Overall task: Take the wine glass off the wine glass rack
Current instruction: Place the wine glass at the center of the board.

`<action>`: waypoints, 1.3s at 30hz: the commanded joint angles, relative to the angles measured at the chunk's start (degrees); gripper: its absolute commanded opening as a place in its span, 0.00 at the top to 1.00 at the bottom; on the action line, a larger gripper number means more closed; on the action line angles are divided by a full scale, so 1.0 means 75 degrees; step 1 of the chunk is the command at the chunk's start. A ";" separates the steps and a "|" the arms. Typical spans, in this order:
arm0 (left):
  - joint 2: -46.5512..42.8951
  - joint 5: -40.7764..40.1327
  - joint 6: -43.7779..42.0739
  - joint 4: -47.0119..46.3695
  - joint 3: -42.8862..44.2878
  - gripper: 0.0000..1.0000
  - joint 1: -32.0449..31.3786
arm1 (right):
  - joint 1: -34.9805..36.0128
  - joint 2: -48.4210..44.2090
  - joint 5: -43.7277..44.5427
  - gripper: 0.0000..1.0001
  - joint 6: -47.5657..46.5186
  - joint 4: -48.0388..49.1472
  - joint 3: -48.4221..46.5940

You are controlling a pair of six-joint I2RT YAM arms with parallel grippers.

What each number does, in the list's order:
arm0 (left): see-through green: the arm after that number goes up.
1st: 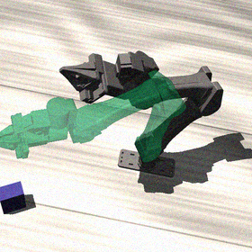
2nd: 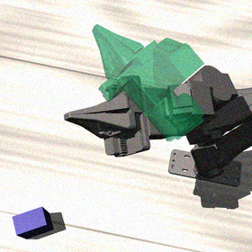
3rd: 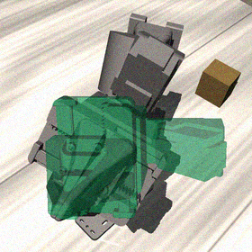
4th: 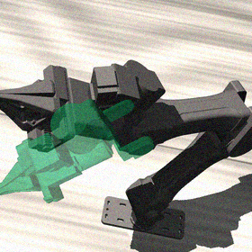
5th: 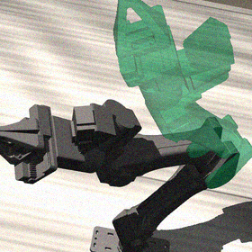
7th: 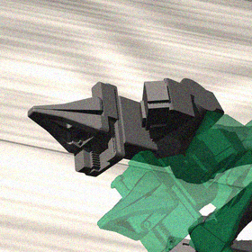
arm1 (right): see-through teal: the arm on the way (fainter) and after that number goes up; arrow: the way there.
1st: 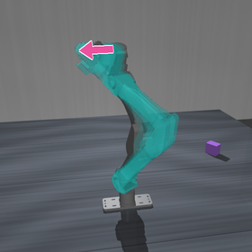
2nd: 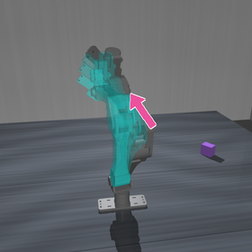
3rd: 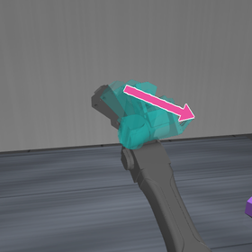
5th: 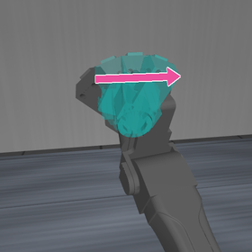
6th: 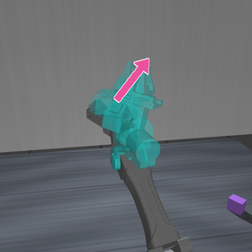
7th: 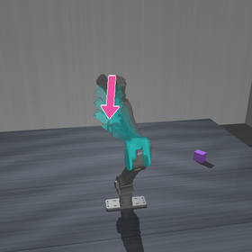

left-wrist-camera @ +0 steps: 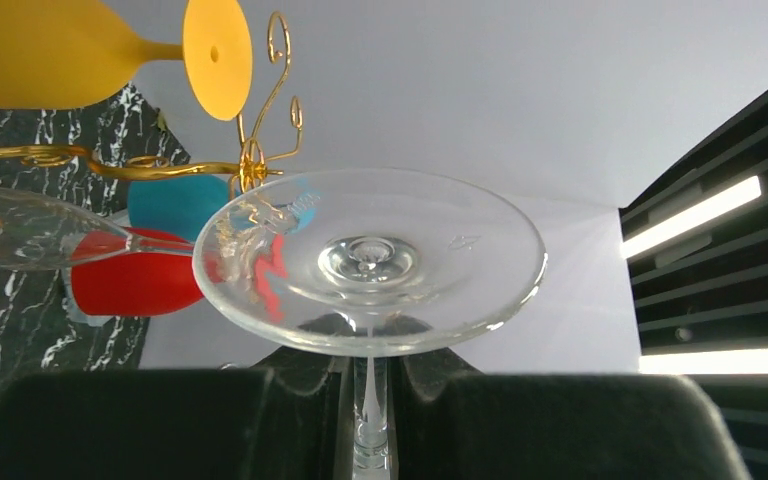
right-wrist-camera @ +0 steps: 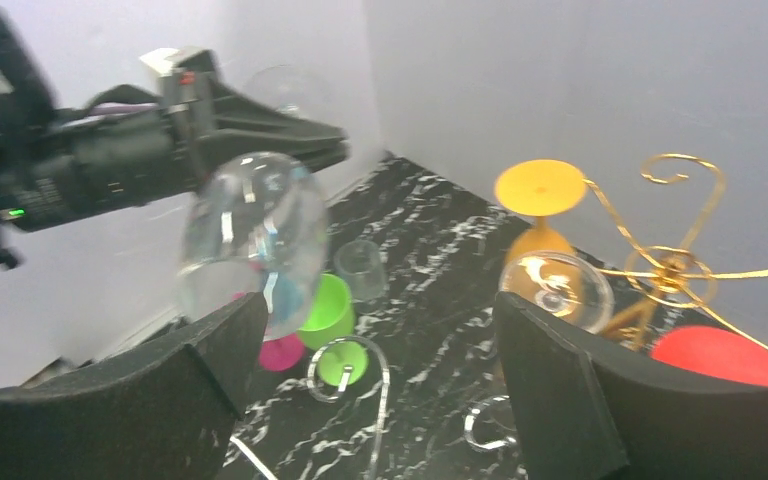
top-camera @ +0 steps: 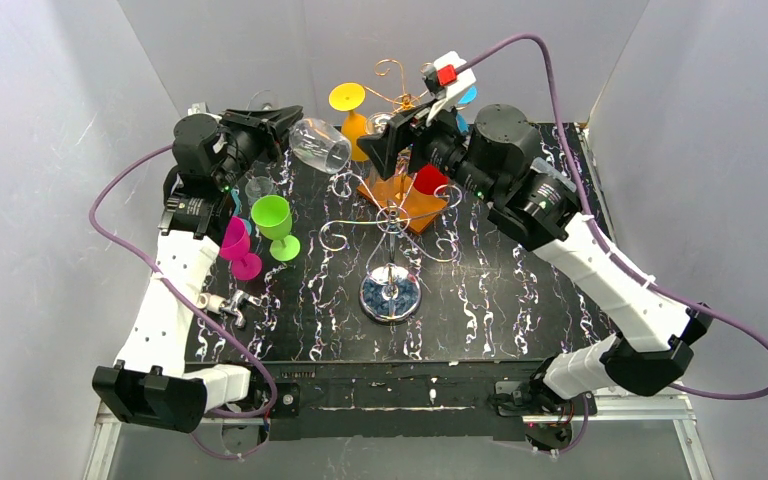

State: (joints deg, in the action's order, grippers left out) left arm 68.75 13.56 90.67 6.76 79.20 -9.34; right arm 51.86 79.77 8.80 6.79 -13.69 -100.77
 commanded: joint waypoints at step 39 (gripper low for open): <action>0.0127 -0.0139 0.1402 -0.1453 -0.0225 1.00 -0.0487 | -0.0199 0.1755 -0.1225 0.56 0.1884 0.1298 -0.0836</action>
State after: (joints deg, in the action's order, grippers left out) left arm 70.74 10.59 102.04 -1.15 76.44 -11.75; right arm 50.59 91.39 -1.69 19.88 -5.82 -105.14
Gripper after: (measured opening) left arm 0.088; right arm 0.469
